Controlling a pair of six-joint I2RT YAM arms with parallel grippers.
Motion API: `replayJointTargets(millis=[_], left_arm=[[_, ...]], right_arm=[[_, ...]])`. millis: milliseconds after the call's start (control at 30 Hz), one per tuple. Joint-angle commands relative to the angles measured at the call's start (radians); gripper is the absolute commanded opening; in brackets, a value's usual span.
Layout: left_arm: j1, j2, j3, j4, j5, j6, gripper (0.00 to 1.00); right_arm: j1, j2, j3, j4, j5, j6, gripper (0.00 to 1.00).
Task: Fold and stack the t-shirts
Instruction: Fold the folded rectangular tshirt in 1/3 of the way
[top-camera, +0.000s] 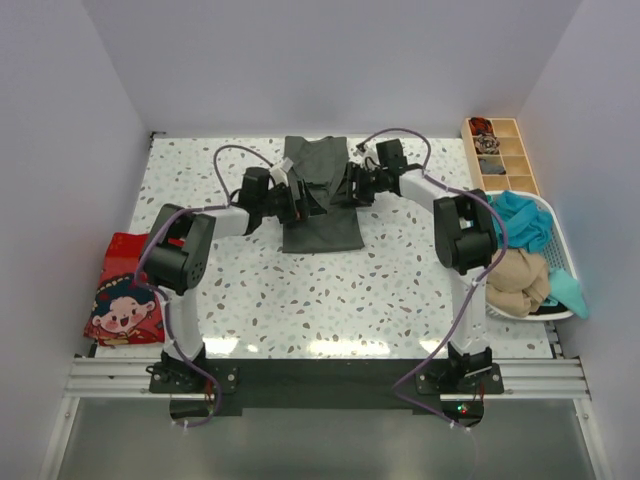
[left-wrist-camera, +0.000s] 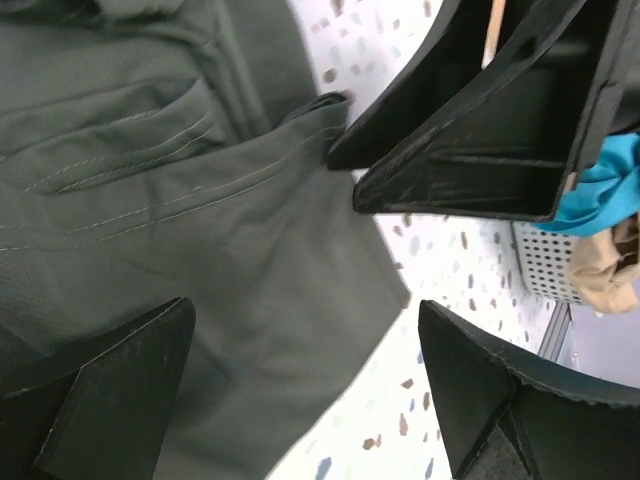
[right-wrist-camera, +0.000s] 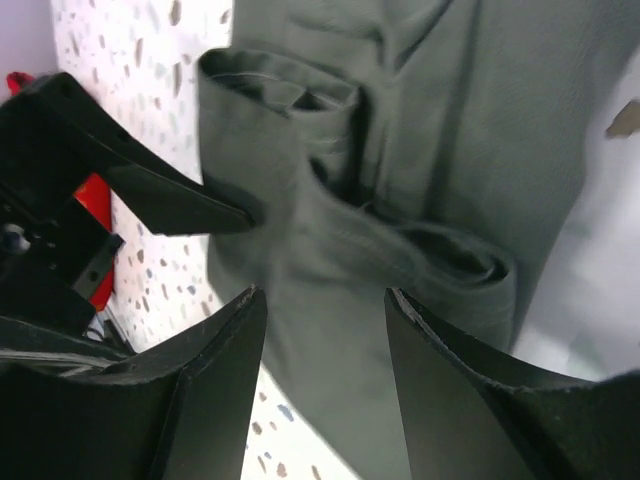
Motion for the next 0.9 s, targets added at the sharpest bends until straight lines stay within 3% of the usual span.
replayJointTargets(millis=[0,133,267,600,867], left_arm=[[0.004,0.083,0.036,0.065,0.001,-0.024,0.97],[0.002,0.088,-0.023,0.0,-0.079,0.019,0.97],[0.002,0.052,-0.114,-0.028,-0.105,0.042,0.97],[-0.03,-0.225,-0.413,-0.083,-0.122,0.036,0.97],[-0.136,-0.397,-0.426,-0.141,-0.177,0.028,0.98]], right_arm=[[-0.007,0.085,0.113,-0.024,0.012,-0.01,0.55],[-0.006,0.105,0.084,-0.067,0.061,-0.023,0.54],[-0.004,0.073,-0.046,-0.069,0.09,-0.037,0.54],[0.045,-0.206,-0.462,0.016,0.112,-0.052,0.53],[0.085,-0.459,-0.564,0.037,0.125,-0.032,0.57]])
